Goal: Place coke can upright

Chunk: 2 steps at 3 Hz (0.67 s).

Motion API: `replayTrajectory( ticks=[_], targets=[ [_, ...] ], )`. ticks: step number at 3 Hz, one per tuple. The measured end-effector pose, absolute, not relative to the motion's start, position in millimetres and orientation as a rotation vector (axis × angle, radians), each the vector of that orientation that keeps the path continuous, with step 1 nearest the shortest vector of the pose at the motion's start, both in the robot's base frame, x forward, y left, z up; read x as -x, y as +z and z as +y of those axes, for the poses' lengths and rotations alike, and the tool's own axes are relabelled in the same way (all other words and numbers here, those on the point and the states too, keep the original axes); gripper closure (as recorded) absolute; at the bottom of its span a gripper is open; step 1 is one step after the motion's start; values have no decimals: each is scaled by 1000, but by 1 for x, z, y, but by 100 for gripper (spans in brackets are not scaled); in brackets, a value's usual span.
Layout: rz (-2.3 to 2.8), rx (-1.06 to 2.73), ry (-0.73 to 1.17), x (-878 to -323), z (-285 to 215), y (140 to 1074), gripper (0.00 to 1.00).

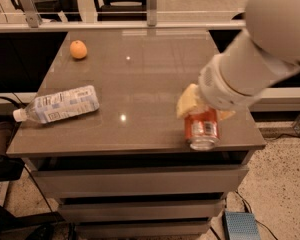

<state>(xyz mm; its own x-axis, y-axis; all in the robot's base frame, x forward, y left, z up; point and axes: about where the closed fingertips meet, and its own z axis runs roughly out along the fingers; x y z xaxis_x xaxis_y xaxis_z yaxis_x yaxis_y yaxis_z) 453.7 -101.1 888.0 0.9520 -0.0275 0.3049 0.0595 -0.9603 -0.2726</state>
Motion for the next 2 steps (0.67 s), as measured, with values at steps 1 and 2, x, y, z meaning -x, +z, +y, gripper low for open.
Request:
replayTrajectory(
  ticks=[1,2],
  targets=[
    [-8,2708,-609,-440,-125,887,100],
    [13,2505,-806,-462,-135,909,100]
  ],
)
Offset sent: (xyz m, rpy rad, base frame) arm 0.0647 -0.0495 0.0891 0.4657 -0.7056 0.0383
